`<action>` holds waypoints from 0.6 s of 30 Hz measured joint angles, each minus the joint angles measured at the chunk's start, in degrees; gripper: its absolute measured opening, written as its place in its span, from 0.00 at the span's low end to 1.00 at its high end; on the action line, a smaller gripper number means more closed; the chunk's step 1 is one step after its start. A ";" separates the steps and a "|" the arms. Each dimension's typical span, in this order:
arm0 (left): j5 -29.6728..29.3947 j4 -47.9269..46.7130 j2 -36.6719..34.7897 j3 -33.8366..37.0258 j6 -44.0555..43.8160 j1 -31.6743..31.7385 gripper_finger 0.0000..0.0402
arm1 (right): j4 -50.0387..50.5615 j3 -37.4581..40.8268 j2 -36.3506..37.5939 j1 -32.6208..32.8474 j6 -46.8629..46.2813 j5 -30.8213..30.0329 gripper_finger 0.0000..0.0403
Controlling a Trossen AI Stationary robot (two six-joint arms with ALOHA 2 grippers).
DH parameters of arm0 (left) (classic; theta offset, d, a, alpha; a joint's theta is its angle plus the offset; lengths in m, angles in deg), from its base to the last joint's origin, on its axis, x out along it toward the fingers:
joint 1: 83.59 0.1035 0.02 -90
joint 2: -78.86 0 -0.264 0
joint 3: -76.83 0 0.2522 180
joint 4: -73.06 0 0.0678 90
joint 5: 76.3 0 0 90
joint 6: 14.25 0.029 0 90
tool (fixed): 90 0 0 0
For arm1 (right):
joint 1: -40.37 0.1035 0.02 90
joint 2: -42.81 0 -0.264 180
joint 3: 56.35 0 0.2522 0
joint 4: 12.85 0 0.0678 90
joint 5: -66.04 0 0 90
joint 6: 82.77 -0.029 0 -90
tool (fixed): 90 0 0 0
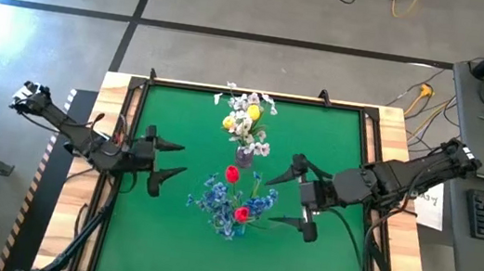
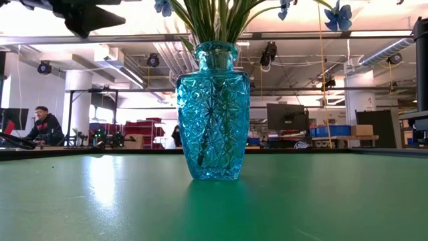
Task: Sort flowers into vase by color
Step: Return to Home Position
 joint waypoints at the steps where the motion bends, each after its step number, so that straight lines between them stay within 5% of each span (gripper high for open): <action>1: 0.00 0.14 -1.21 0.74 0.09 0.02 0.67 | -0.07 0.00 0.08 0.00 -0.05 -0.07 0.91; 9: 0.54 0.18 -8.55 4.89 -7.95 0.07 0.67 | -1.63 0.49 -0.14 0.62 -0.41 -0.18 0.91; 14: 2.10 -0.40 -7.27 5.52 -18.17 0.07 0.67 | -3.07 0.95 1.36 1.39 1.41 -0.45 0.91; 18: 0.66 -0.14 -5.29 6.26 -16.98 0.45 0.67 | -3.14 2.95 4.45 2.31 2.65 -0.54 0.91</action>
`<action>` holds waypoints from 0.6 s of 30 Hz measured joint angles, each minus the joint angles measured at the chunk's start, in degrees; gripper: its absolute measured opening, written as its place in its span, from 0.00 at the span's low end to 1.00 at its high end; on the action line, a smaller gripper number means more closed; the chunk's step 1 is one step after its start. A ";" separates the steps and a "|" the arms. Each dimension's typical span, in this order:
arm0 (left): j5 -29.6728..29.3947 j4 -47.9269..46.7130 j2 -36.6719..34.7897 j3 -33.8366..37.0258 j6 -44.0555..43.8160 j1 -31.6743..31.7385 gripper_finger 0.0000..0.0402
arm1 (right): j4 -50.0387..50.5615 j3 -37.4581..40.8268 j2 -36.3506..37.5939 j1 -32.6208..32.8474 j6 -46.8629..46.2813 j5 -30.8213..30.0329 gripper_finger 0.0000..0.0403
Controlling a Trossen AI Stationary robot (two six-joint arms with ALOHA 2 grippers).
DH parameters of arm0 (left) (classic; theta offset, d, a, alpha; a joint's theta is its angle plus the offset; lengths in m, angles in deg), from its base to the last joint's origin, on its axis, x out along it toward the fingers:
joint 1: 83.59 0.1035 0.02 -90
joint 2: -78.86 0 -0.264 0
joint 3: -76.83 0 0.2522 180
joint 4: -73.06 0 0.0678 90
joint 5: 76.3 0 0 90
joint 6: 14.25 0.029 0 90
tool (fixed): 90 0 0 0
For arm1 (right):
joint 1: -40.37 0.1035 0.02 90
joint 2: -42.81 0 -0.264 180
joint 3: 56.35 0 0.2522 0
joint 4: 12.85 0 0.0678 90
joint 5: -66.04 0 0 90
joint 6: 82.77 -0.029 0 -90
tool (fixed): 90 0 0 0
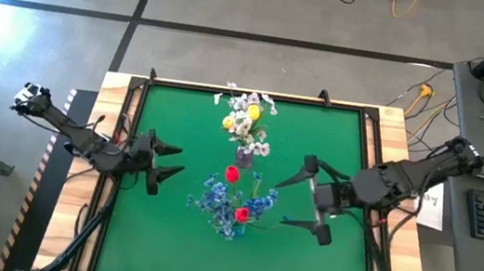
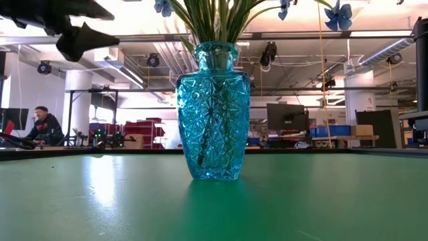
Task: Sort flowers into vase by color
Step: Return to Home Position
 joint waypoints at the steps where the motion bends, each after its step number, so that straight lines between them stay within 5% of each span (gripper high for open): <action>1: -0.62 -0.05 -0.01 0.28 1.94 0.28 0.67 | 0.03 0.98 1.13 0.21 0.18 0.00 0.91; 18: 3.37 5.99 -23.47 15.48 11.73 5.82 0.67 | -19.97 31.77 25.93 3.41 -1.74 1.63 0.91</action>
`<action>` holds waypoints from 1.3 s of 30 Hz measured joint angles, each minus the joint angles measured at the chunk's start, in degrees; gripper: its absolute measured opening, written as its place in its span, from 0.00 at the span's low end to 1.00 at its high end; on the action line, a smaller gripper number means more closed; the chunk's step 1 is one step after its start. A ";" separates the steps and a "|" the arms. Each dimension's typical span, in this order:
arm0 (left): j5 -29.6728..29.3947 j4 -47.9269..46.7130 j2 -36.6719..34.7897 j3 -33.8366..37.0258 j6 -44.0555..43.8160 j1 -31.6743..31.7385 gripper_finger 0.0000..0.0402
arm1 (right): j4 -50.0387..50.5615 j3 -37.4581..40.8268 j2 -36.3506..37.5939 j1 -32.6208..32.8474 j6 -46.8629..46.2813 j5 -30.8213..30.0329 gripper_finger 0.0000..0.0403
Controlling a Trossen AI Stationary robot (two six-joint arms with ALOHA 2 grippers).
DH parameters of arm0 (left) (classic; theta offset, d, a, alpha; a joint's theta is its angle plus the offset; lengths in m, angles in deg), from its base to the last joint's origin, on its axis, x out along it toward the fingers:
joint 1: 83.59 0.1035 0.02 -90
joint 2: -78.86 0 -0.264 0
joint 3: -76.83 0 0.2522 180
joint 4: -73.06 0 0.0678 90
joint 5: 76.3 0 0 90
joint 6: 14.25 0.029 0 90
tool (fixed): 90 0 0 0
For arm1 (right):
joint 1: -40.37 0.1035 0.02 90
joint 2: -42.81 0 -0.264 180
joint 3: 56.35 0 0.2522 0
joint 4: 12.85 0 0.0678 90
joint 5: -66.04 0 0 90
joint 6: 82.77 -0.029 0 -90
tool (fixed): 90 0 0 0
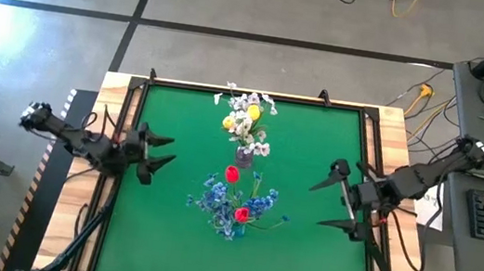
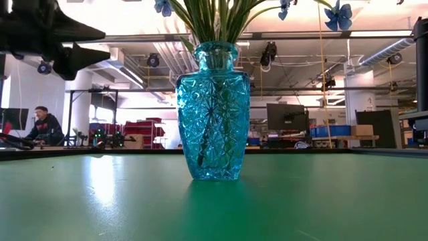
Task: Sort flowers into vase by color
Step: Return to Home Position
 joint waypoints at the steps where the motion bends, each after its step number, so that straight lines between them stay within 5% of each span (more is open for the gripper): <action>1: 1.86 -0.09 -1.68 0.73 0.79 1.30 0.67 | -1.30 1.80 1.48 -0.04 0.20 0.09 0.91; 15: 30.19 -5.78 -10.34 2.21 0.72 29.05 0.67 | -14.13 19.27 15.34 -19.37 -6.67 17.24 0.91; 20: 39.11 -5.12 -10.38 5.50 -3.38 33.59 0.67 | -16.09 24.23 20.40 -22.27 -7.88 21.90 0.91; 30: 39.07 -6.40 -9.53 5.49 4.48 33.51 0.67 | -17.48 38.80 35.49 -22.28 -3.32 19.80 0.91; 39: 38.77 -6.48 -6.18 5.49 4.45 33.51 0.67 | -11.94 39.84 37.98 -22.27 1.86 4.26 0.91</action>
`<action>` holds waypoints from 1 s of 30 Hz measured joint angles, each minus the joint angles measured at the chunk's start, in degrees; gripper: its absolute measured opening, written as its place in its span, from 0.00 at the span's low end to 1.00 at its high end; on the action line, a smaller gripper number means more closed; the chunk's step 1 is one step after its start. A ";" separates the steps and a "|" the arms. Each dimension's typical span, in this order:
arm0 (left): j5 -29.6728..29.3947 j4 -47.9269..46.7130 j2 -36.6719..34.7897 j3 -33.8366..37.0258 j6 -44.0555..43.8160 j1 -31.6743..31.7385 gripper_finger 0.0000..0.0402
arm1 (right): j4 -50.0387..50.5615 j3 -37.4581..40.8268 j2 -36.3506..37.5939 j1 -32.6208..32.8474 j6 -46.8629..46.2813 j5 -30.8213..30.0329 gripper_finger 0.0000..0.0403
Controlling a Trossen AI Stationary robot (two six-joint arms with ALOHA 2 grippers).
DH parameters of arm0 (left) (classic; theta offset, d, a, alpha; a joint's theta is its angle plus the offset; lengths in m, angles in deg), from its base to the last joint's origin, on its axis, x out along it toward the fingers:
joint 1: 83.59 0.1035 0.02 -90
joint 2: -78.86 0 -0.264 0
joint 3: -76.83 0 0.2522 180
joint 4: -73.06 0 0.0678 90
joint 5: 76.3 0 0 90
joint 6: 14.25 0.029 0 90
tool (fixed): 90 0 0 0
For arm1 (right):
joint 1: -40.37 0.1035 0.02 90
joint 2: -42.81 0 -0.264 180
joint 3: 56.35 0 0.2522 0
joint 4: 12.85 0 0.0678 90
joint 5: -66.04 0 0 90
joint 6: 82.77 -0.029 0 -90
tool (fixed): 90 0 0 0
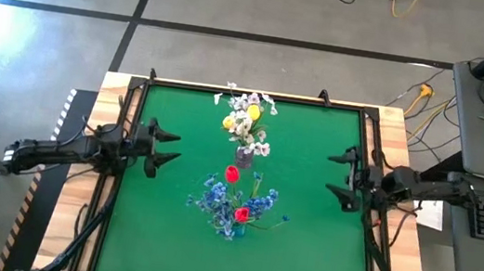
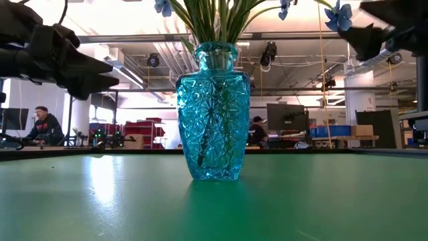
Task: Sort flowers into vase by color
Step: Return to Home Position
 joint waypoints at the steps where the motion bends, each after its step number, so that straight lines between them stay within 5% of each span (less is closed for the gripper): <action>1: 0.02 0.04 0.44 0.00 -2.20 0.00 0.67 | 0.40 0.00 -0.22 0.00 -0.26 -1.95 0.91; 30: -0.12 -0.20 7.44 -0.76 -4.60 0.00 0.67 | 4.00 0.04 -3.81 0.00 -4.73 -4.95 0.91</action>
